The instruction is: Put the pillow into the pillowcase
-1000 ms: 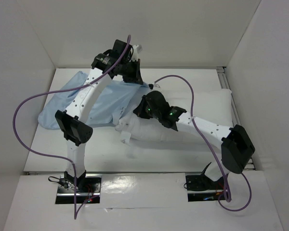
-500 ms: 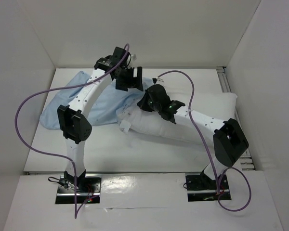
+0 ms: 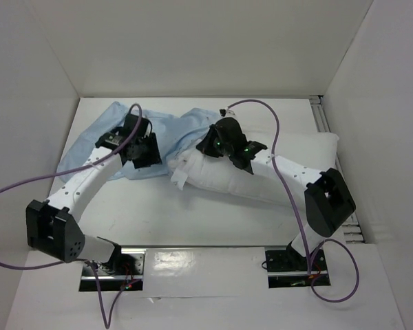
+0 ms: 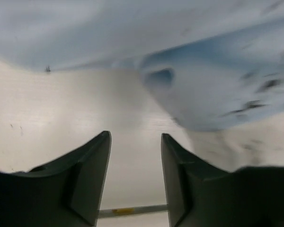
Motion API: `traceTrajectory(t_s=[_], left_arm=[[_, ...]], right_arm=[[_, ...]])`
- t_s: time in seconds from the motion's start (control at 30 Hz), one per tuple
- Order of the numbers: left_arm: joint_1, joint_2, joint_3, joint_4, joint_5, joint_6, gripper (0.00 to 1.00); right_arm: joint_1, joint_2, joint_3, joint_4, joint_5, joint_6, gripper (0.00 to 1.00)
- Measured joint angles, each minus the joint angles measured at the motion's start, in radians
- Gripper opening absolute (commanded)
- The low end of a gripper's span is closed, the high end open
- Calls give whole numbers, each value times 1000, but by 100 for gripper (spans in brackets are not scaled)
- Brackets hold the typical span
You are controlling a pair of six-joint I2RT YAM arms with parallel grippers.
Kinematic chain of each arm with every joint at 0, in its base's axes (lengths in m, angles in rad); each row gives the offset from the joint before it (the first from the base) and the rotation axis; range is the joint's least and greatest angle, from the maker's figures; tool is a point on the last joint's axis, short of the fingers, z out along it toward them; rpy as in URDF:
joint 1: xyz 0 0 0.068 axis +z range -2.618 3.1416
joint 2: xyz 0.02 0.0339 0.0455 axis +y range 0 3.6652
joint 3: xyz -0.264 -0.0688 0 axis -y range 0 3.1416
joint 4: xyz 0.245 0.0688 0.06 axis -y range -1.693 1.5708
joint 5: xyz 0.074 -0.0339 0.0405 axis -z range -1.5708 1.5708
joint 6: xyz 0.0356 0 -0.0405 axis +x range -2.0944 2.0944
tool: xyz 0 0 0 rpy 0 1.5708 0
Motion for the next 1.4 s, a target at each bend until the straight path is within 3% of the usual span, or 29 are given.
traceTrajectory(t_s=[0.03, 0.07, 0.17, 0.3, 0.43, 0.73, 0.9, 1.03, 1.07, 1.13, 1.33, 1.4], left_arm=[[4, -3, -66, 27, 8, -11, 76], [7, -10, -145, 69, 19, -28, 82], [18, -45, -352, 171, 73, -80, 89], [27, -111, -546, 365, 166, -108, 92], [27, -129, -648, 576, 211, -110, 97], [23, -111, -703, 885, 261, -113, 96], [22, -47, -689, 949, 256, -113, 80], [19, -3, -671, 965, 241, -124, 58], [18, -2, -668, 964, 235, -129, 45], [15, -2, -659, 961, 218, -135, 34], [14, -13, -642, 939, 137, -133, 28], [13, -17, -642, 933, 124, -131, 2]], right_arm=[[-2, 1, 1, 1, -3, 0, 0], [-3, 4, 3, 2, -7, 0, 0], [-6, 14, 14, 3, -10, -1, 0], [-10, 23, 26, 2, -15, -9, 0], [-11, 31, 41, -3, -19, -17, 0], [-13, 40, 55, -11, -26, -26, 0], [-16, 43, 59, -12, -27, -30, 0], [-16, 46, 61, -13, -32, -33, 0], [-16, 46, 61, -12, -32, -33, 0], [-16, 46, 63, -13, -32, -33, 0], [-16, 46, 68, -18, -34, -34, 0], [-19, 46, 69, -18, -36, -34, 0]])
